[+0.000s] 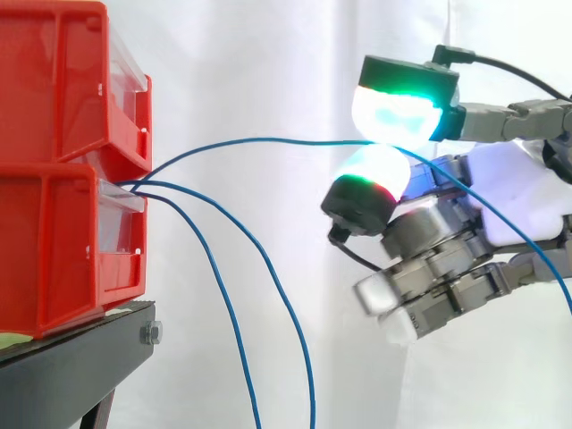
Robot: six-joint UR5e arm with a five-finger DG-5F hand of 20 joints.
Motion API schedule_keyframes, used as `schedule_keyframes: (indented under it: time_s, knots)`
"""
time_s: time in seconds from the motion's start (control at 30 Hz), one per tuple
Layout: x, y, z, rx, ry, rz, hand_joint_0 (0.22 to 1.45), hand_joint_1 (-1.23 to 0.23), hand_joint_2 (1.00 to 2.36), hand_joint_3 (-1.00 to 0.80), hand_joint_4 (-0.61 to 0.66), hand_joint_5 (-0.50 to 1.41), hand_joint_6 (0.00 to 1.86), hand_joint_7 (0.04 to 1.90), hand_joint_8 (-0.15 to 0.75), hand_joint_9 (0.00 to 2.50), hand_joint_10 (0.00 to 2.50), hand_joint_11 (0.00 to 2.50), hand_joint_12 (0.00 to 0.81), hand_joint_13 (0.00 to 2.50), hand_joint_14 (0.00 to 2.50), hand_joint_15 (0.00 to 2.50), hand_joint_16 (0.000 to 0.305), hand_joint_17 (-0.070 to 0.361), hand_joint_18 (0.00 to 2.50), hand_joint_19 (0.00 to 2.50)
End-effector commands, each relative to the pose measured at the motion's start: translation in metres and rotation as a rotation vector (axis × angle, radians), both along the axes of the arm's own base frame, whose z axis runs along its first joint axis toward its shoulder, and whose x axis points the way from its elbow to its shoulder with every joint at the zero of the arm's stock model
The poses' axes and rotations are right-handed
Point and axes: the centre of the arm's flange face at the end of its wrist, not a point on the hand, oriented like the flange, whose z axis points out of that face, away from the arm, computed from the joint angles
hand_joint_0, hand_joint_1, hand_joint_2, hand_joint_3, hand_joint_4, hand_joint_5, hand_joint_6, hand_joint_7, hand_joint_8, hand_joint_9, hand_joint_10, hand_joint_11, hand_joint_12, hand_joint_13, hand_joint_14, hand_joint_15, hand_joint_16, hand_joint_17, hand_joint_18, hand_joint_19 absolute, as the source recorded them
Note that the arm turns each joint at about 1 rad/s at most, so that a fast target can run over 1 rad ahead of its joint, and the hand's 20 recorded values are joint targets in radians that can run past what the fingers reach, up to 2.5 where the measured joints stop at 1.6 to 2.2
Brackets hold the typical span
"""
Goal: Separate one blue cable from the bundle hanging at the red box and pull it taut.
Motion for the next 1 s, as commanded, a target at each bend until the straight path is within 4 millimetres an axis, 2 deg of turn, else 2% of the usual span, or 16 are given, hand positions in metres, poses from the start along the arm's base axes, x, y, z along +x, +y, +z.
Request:
schedule_keyframes:
  time_s: [0.0,0.07,0.1,0.2,0.3,0.33,0.4,0.43,0.53,0.57,0.6,0.63,0.73,0.83,0.97]
  knots:
    - [-0.007,-0.009,0.008,0.003,0.011,-0.004,0.65,-0.71,1.02,-0.12,0.13,-0.16,0.93,1.29,0.340,0.96,0.01,1.22,0.337,1.04,0.03,0.85,0.030,0.068,0.65,0.34]
    - [-0.009,-0.010,0.008,0.000,0.026,-0.003,0.65,-0.71,1.02,-0.13,0.13,-0.16,0.94,1.28,0.342,0.98,0.01,1.30,0.342,1.10,0.03,1.06,0.034,0.077,0.69,0.42]
    - [-0.013,-0.010,0.015,-0.003,0.034,-0.003,0.65,-0.71,1.02,-0.13,0.13,-0.16,0.94,1.28,0.336,0.98,0.01,1.31,0.342,1.12,0.03,1.11,0.036,0.081,0.71,0.47]
    - [-0.020,-0.012,0.022,-0.007,0.058,-0.006,0.66,-0.71,1.02,-0.13,0.13,-0.16,0.94,1.28,0.328,1.01,0.01,1.44,0.321,1.22,0.02,1.40,0.045,0.101,0.89,0.77]
    - [-0.023,-0.013,0.028,-0.004,0.065,-0.006,0.66,-0.71,1.02,-0.13,0.14,-0.16,0.94,1.28,0.319,1.04,0.00,1.59,0.308,1.28,0.00,1.69,0.046,0.103,1.03,1.04]
    - [-0.024,-0.013,0.028,0.002,0.068,-0.008,0.66,-0.71,1.02,-0.13,0.14,-0.16,0.94,1.27,0.323,1.04,0.06,1.60,0.307,1.27,0.07,1.73,0.044,0.099,1.08,1.16]
    - [-0.024,-0.013,0.028,0.025,0.064,-0.011,0.66,-0.71,1.02,-0.14,0.14,-0.16,0.94,1.26,0.316,1.02,0.20,1.58,0.317,1.22,0.39,1.67,0.041,0.092,1.14,1.30]
    - [-0.024,-0.013,0.027,0.032,0.065,-0.012,0.66,-0.71,1.02,-0.14,0.14,-0.16,0.94,1.26,0.310,1.00,0.33,1.56,0.321,1.18,0.65,1.63,0.039,0.088,1.20,1.43]
    - [-0.023,-0.012,0.027,0.092,0.046,-0.019,0.66,-0.70,1.02,-0.14,0.14,-0.16,0.94,1.25,0.308,0.98,0.57,1.52,0.332,1.12,1.01,1.56,0.037,0.084,1.24,1.58]
    - [-0.022,-0.012,0.027,0.101,0.043,-0.021,0.66,-0.70,1.02,-0.15,0.14,-0.16,0.94,1.25,0.306,0.97,0.74,1.50,0.332,1.10,1.16,1.52,0.037,0.082,1.25,1.62]
    - [-0.022,-0.012,0.027,0.101,0.043,-0.021,0.67,-0.70,1.02,-0.15,0.14,-0.16,0.94,1.24,0.303,0.96,0.76,1.51,0.339,1.08,1.30,1.50,0.036,0.080,1.27,1.68]
    - [-0.022,-0.012,0.028,0.119,0.035,-0.023,0.67,-0.70,1.02,-0.15,0.14,-0.16,0.94,1.23,0.302,0.94,0.97,1.46,0.339,1.04,1.51,1.49,0.035,0.078,1.29,1.78]
    - [-0.021,-0.012,0.029,0.145,0.019,-0.027,0.67,-0.70,1.02,-0.15,0.14,-0.16,0.94,1.23,0.303,0.91,1.21,1.43,0.347,1.00,1.73,1.48,0.035,0.078,1.31,1.88]
    - [-0.020,-0.009,0.029,0.145,0.015,-0.027,0.67,-0.70,1.02,-0.15,0.14,-0.16,0.94,1.22,0.306,0.90,1.35,1.38,0.347,0.98,1.82,1.48,0.035,0.078,1.31,1.91]
    - [-0.020,-0.008,0.029,0.143,0.014,-0.020,0.67,-0.70,1.02,-0.15,0.14,-0.16,0.94,1.21,0.304,0.89,1.44,1.40,0.355,0.95,1.95,1.47,0.035,0.078,1.32,1.95]
